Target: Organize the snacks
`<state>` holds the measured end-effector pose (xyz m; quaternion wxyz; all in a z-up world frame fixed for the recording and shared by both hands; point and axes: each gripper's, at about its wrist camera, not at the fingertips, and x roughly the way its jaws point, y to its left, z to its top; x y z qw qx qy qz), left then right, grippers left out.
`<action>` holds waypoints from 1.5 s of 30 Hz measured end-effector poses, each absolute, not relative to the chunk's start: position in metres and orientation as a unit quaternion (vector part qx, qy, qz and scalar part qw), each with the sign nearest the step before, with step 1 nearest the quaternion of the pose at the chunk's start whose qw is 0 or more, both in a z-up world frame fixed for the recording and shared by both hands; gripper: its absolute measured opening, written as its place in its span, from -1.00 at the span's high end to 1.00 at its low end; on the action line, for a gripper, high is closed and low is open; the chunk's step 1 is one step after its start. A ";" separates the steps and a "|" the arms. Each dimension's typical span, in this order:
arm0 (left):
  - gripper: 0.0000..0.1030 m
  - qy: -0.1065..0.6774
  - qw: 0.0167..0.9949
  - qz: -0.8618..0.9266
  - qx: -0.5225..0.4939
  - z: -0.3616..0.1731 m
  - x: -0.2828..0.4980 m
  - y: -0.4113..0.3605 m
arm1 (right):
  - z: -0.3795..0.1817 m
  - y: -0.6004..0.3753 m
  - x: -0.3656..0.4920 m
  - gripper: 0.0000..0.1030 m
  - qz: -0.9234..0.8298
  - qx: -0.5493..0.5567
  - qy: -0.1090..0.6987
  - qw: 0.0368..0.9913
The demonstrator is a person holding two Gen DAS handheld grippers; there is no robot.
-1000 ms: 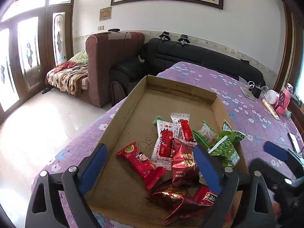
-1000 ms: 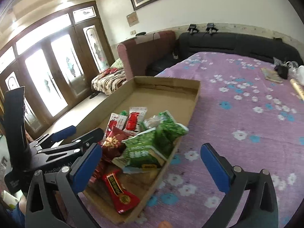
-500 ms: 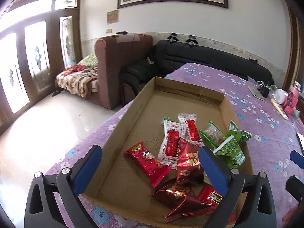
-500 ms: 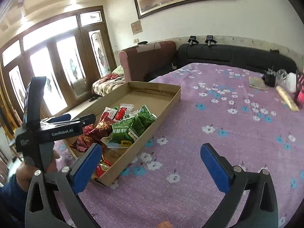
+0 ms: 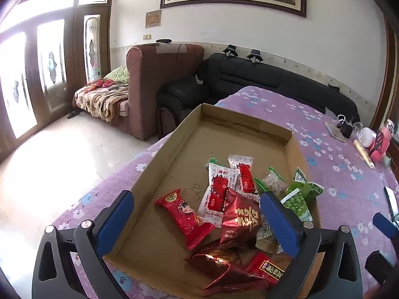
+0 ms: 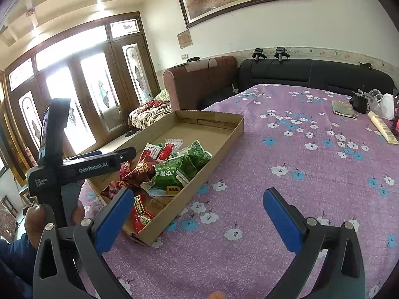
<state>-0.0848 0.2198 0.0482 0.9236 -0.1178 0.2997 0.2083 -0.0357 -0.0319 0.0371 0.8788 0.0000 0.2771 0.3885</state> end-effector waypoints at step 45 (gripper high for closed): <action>-0.99 0.301 0.916 0.262 -0.049 0.053 -0.088 0.203 | 0.038 -0.028 -0.038 -1.00 0.384 -0.010 0.274 0.882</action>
